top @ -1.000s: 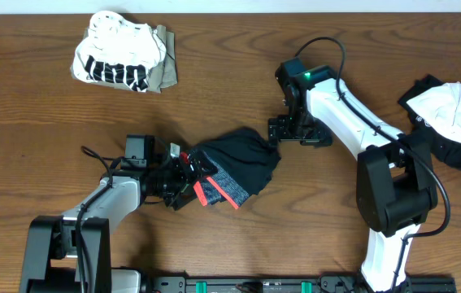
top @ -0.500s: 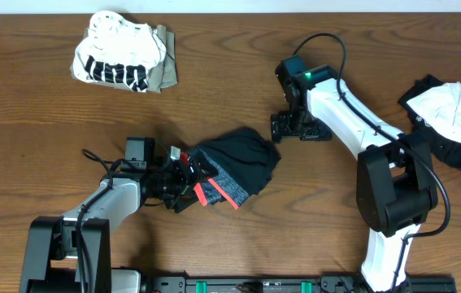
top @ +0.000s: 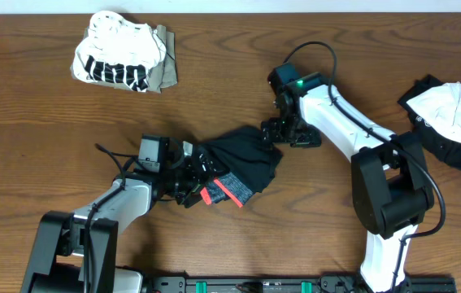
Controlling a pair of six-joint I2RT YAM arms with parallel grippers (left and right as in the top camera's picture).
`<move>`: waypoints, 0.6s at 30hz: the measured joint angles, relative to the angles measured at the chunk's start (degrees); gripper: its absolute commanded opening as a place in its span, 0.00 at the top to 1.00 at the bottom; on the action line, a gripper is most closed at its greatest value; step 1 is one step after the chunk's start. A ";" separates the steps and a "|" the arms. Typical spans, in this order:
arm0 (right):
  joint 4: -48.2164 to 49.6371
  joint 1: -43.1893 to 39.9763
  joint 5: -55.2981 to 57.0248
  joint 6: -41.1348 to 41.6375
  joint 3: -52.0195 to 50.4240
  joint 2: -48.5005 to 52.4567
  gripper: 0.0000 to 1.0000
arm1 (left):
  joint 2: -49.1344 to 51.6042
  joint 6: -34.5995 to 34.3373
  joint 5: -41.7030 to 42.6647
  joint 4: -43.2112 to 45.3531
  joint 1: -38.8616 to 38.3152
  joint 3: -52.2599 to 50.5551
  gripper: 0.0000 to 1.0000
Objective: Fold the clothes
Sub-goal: 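Carry the leggings with the left gripper to the top-left clothes stack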
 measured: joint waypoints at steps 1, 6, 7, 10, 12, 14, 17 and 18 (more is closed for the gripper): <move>0.00 0.46 -0.13 0.00 0.00 0.00 0.08 | 0.02 -0.31 -0.26 0.66 -0.59 -0.02 0.08; 0.11 2.49 -0.15 0.02 0.00 0.00 0.08 | 0.13 -1.57 -1.09 2.45 -1.27 -0.42 0.13; 0.09 2.86 -0.13 0.02 0.00 0.00 0.08 | 0.17 -1.64 -1.16 2.67 -1.27 -0.44 0.13; 0.13 4.20 -0.13 0.04 0.00 0.00 0.09 | 0.35 -1.73 -1.29 3.63 -1.38 -0.61 0.16; 0.33 5.29 -0.07 0.11 0.00 0.00 0.09 | 0.46 -1.79 -1.38 3.89 -1.38 -0.66 0.23; 0.42 6.03 0.17 0.28 0.00 0.00 0.09 | 0.61 -1.88 -1.97 3.98 -1.40 -0.76 0.33; 0.42 6.62 0.48 0.46 0.00 0.00 0.10 | 0.94 -1.84 -2.86 4.09 -1.42 -1.03 0.43; 0.39 6.67 0.59 0.50 0.00 0.00 0.09 | 1.01 -1.73 -3.17 4.09 -1.42 -1.09 0.44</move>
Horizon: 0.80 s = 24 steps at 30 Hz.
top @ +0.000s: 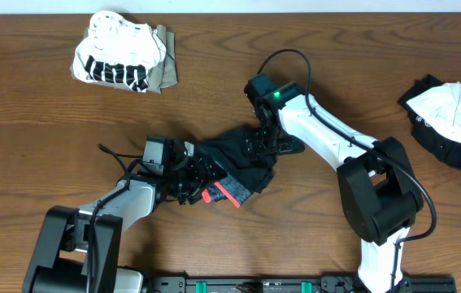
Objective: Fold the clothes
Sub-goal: 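Carry the leggings with the left gripper to the top-left clothes stack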
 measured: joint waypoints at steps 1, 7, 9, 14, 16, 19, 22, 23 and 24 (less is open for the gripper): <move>-0.02 0.07 0.02 0.00 0.00 0.00 0.09 | 0.11 0.11 -0.15 0.09 0.00 -0.04 0.45; -0.26 0.07 0.22 0.02 0.00 0.00 0.09 | 0.55 0.11 -1.68 0.81 -0.15 -0.50 0.79; -0.37 0.07 0.42 0.02 0.00 0.00 0.09 | 0.72 0.26 -1.99 1.16 -0.15 -0.74 0.94; -1.11 0.07 1.31 0.04 0.00 0.00 0.09 | 0.61 0.59 -2.01 1.68 -0.17 -0.74 0.94; -1.57 0.07 1.75 0.11 0.00 0.00 0.09 | 0.61 0.81 -2.10 2.01 -0.20 -0.74 0.94; -2.56 0.04 2.32 0.44 0.00 0.00 0.11 | 0.61 1.99 -2.45 2.03 -0.33 -0.48 0.94; -3.69 -0.50 2.34 1.29 0.00 0.00 0.12 | 0.61 3.39 -3.63 1.40 -0.61 0.61 0.94; -3.98 -0.81 2.36 1.40 0.00 0.00 0.12 | 0.61 3.69 -4.17 1.31 -0.66 1.01 0.94; -4.35 -1.44 2.32 1.51 0.00 0.00 0.12 | 0.61 4.00 -4.76 1.05 -0.66 1.62 0.94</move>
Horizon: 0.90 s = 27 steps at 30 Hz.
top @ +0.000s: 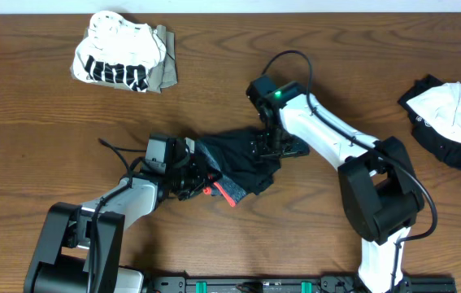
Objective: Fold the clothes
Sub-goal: 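Carry the leggings with the left gripper to the top-left clothes stack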
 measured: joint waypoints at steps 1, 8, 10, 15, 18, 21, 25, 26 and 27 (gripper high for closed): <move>-0.28 -0.70 0.00 0.04 0.00 0.00 0.12 | 0.00 0.42 -0.81 -0.11 0.00 0.70 0.94; -3.39 -8.96 0.24 0.11 -0.02 0.00 0.13 | 0.00 1.18 -4.63 -0.46 0.02 10.40 0.94; -3.98 -11.26 0.44 0.15 -0.02 0.00 0.13 | 0.00 1.31 -5.14 -0.44 -0.02 14.27 0.94; -4.52 -14.62 1.18 0.00 -0.07 0.00 0.13 | 0.00 1.31 -8.70 -0.20 0.22 23.43 0.94; -4.68 -15.08 1.27 -0.04 -0.07 0.00 0.13 | 0.00 1.31 -11.91 -0.17 0.94 28.04 0.94; -4.87 -15.10 1.27 -0.07 -0.07 0.00 0.13 | 0.00 1.29 -14.75 -0.15 2.08 30.88 0.94; -4.85 -15.10 1.27 -0.17 -0.07 0.00 0.13 | 0.00 1.11 -18.71 0.26 4.28 33.29 0.94; -4.85 -15.10 1.27 -0.20 -0.07 0.00 0.13 | 0.00 1.11 -20.06 1.20 4.90 33.35 0.94; -4.87 -15.10 1.27 -0.20 -0.07 0.00 0.13 | 0.00 1.09 -20.98 1.95 5.35 33.35 0.94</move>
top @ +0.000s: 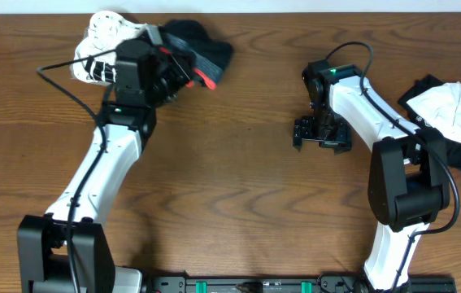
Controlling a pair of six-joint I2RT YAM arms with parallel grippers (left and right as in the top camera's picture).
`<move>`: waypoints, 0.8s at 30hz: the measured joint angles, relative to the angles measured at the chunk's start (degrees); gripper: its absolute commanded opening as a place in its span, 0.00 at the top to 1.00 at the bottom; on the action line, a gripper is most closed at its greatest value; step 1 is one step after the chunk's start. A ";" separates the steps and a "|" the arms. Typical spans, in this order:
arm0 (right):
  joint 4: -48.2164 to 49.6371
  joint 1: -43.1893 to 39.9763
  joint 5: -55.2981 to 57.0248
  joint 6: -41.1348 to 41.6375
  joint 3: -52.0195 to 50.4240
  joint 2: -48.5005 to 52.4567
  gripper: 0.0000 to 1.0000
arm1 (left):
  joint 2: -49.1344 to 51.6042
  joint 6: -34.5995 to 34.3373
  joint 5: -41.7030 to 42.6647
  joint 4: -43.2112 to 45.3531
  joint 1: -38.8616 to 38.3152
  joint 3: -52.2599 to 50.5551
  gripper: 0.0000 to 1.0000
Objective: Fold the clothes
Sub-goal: 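Carry the leggings with the left gripper to the top-left clothes stack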
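A small black garment [200, 49] with a red-striped edge hangs bunched at the far left of the table, beside a folded pile [102, 37] of white, black-striped and khaki cloth. My left gripper [180, 72] is shut on the garment's near side, and its arm covers part of the pile. At the middle right, my right gripper [321, 135] stands open over bare wood with nothing in it.
A heap of white and black clothes [454, 114] lies at the right edge of the table. The wooden tabletop [230, 187] stretches between the two arms. The arm bases stand at the near edge.
My left gripper has moved the black garment from the table's middle to the far left beside the folded pile. My right gripper has let go of it and moved right.
First the black garment lay mid-table, my left gripper on its left end and my right gripper on its right corner. Then my right gripper was over the garment, which was folded smaller. Now my left gripper alone holds it by the pile.
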 measured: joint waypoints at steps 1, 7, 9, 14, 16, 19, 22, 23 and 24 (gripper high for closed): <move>-0.09 0.00 0.00 0.00 0.00 0.00 0.13 | 0.00 -0.04 -1.18 1.05 0.57 0.00 0.94; -1.44 0.02 0.00 0.00 -0.04 0.00 0.13 | 0.37 -1.16 -6.32 11.45 3.85 0.26 0.94; -1.66 0.02 0.00 0.00 -0.04 0.00 0.13 | 1.60 -2.05 -7.67 13.84 4.94 1.22 0.94; -2.69 0.02 0.00 0.00 -0.04 0.00 0.13 | 9.68 -4.83 -9.03 15.96 8.17 7.87 0.94; -3.13 0.02 0.02 0.00 -0.04 0.00 0.13 | 13.22 -5.49 -9.55 16.02 9.25 10.51 0.94; -3.21 0.02 0.02 0.00 -0.04 0.00 0.12 | 18.58 -6.23 -9.73 16.00 10.71 13.75 0.94; -3.13 0.02 0.00 0.00 -0.04 0.00 0.12 | 21.66 -6.80 -9.68 13.75 11.72 14.49 0.94; -3.06 0.02 0.02 0.00 -0.04 0.00 0.12 | 22.16 -7.08 -9.68 12.46 11.96 14.51 0.94; -2.95 0.02 0.02 0.00 -0.04 0.00 0.12 | 22.51 -7.34 -9.62 11.06 12.17 14.51 0.94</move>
